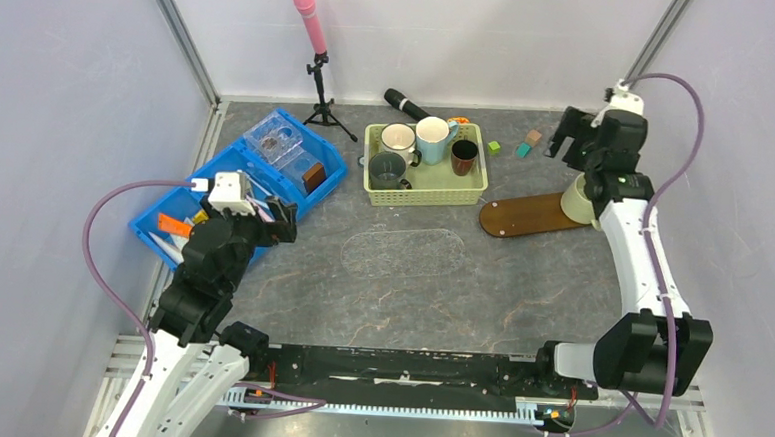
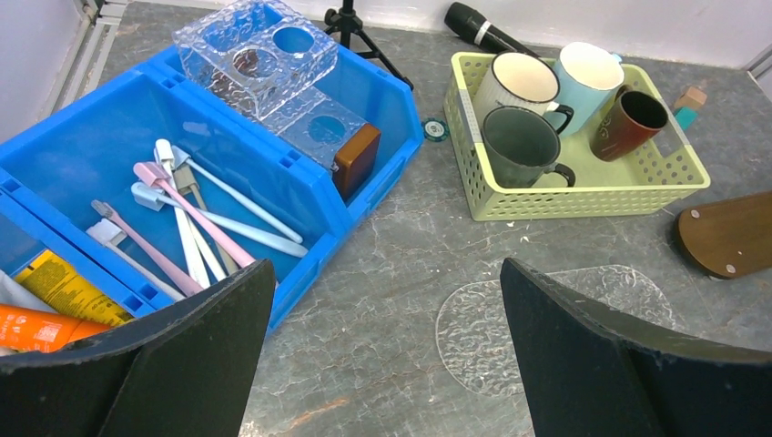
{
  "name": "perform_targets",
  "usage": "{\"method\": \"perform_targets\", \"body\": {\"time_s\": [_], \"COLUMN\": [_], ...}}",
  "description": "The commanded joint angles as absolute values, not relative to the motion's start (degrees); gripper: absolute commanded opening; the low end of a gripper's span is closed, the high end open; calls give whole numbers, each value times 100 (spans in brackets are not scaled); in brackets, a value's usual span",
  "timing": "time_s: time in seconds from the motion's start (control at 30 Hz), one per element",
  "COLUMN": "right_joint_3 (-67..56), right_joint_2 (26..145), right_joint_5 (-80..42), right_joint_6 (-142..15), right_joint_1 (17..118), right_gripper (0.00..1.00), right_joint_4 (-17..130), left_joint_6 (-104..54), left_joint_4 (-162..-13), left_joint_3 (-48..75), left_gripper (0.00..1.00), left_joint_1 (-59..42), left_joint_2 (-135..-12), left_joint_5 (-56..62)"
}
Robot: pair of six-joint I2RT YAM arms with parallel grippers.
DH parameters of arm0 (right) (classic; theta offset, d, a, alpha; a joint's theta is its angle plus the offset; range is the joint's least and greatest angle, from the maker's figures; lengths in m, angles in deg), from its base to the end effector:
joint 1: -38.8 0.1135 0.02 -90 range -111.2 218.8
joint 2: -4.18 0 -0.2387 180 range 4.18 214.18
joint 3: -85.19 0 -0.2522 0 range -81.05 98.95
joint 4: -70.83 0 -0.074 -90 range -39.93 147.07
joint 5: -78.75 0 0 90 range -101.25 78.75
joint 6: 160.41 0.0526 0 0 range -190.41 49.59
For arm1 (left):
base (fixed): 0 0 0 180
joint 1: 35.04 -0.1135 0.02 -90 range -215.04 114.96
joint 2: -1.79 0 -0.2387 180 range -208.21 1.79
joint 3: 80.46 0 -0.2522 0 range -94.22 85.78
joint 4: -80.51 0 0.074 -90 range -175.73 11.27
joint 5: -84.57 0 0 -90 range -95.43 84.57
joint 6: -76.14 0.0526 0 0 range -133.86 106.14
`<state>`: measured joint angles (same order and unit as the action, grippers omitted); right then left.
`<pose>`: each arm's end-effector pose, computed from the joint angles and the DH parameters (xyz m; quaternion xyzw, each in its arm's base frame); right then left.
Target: Prepare toiletry sets of a toothbrush and toothpaste on the tray
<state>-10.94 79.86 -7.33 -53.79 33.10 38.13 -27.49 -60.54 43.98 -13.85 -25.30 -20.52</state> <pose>0.3237 -0.0359 0.3282 0.1808 0.8211 0.0228 0.5409 0.1466 -0.0421 0.3197 -0.0336 0.7660 -0.0934 0.6352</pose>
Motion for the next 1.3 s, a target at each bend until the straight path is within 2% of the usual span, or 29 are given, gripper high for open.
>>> {"method": "perform_targets", "body": {"time_s": [0.0,0.3,0.67,1.03,1.27], "right_joint_3": [-1152,-1578,-2355,-2796,-2829], "right_joint_2": [7938,7962,7915,7626,7581], "right_joint_5": [-1101,-1445,-1688,-1725,-1724], "right_joint_6": [-5698,-5801,-5967,-6030,-6074], "right_joint_1": [3785,4664,5540,5594,5593], "right_gripper": [98,98,97,97,97], "right_joint_4": [3997,4394,4876,5118,5114], "left_joint_6": [-2720,-2954,-3598,-4201,-4715], "left_joint_4": [-6161,-6202,-5801,-6261,-6633], "left_joint_3": [4421,4242,1997,832,634], "left_gripper": [100,100,95,93,87], "left_joint_1": [-1437,-1446,-1828,-3056,-3847], "left_joint_2": [-2674,-3309,-6288,-8047,-8781], "left_joint_5": [-2160,-2487,-3537,-3048,-2407]}}
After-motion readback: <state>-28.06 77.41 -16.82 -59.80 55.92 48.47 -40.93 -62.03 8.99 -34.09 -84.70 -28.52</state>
